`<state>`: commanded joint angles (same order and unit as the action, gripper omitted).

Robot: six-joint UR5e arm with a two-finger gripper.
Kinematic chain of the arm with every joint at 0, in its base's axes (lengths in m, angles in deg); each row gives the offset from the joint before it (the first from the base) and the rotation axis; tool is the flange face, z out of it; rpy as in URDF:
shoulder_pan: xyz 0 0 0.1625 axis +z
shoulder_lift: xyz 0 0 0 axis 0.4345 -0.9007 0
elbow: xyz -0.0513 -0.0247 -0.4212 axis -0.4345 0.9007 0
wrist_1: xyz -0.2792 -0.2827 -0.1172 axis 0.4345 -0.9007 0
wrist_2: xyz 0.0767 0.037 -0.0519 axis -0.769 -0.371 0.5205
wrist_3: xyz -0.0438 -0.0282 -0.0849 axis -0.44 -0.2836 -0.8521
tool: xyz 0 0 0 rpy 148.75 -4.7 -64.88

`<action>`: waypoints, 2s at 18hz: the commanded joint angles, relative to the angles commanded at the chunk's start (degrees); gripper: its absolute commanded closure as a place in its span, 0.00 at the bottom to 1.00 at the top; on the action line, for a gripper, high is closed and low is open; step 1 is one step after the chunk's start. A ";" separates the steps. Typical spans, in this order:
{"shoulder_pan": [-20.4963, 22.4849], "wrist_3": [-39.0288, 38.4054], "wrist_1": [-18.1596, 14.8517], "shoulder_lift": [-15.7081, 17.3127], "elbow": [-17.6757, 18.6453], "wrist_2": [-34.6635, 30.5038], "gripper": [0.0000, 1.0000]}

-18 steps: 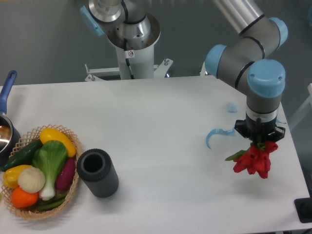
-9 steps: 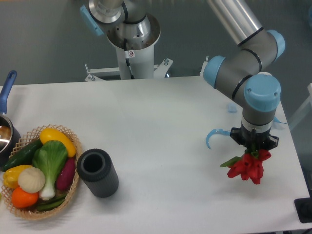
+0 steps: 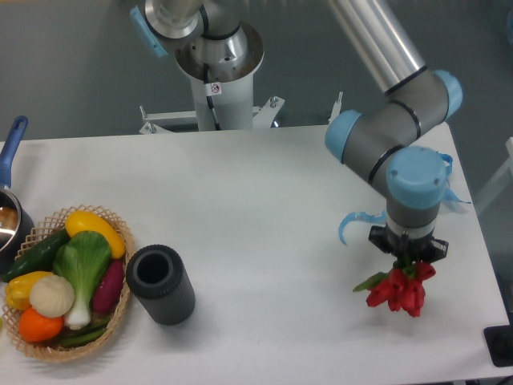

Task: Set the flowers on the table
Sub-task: 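Lower the held red tulip bunch toward the table with the gripper, then open the gripper to release the tulips and lift it away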

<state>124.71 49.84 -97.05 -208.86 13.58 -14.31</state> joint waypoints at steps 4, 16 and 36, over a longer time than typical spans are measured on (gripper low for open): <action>-0.44 -2.98 0.00 -1.32 0.17 0.00 0.76; -0.62 -10.20 -0.09 2.63 1.93 -0.09 0.00; 6.85 17.22 0.09 7.82 3.78 5.26 0.00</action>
<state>131.57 67.05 -96.96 -201.04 17.36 -9.06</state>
